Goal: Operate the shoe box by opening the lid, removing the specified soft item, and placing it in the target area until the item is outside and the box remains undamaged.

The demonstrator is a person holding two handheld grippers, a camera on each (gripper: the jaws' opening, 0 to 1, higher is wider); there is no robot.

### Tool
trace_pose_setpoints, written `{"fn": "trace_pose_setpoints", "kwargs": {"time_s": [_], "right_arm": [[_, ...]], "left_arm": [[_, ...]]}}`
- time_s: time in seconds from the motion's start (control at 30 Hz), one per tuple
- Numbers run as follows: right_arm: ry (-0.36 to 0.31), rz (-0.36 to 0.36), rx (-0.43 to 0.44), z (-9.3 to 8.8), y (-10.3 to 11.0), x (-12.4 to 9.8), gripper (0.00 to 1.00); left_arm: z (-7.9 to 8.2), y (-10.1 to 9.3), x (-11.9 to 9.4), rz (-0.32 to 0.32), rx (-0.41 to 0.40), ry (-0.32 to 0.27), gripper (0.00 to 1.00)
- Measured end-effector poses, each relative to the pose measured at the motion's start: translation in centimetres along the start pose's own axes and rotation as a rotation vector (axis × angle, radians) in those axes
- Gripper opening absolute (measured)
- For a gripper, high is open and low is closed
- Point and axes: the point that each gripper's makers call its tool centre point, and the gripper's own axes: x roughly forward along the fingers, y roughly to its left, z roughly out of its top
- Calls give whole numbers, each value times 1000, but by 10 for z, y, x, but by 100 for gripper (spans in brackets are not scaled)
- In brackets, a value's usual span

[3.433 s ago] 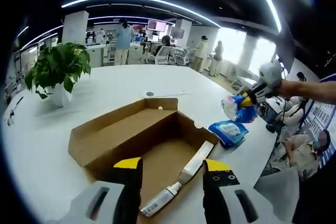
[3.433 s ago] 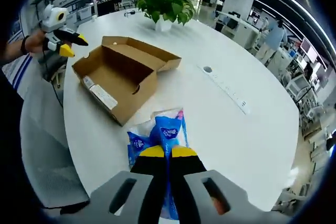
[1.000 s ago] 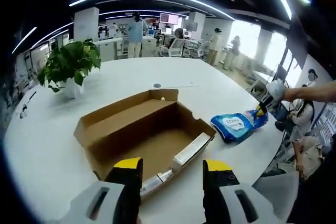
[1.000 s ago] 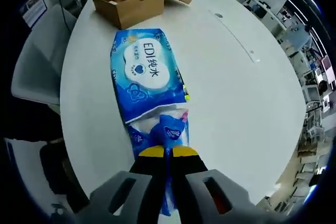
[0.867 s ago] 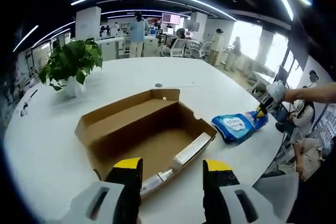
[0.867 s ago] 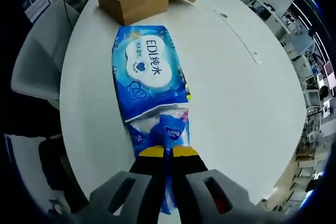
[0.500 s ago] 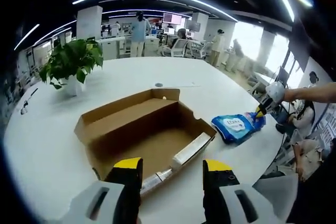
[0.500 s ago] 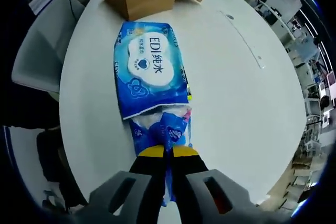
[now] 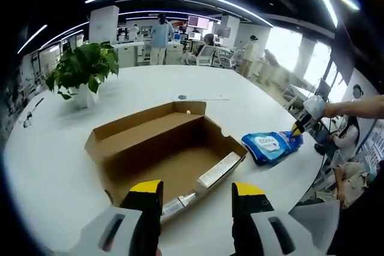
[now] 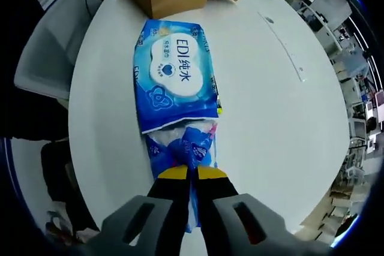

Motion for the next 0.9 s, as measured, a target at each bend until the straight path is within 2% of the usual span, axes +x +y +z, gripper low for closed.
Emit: {"fn": "trace_pose_setpoints", "kwargs": {"time_s": [0.43, 0.73, 0.9], "right_arm": [[-9, -40, 57, 1, -4, -18, 1], [-5, -62, 119, -4, 6, -29, 6], [-27, -73, 169, 2, 11, -35, 9]], "left_arm": [[8, -1, 5, -30, 0, -19, 46], [11, -5, 9, -70, 10, -27, 46], [9, -2, 7, -83, 10, -32, 46]]}}
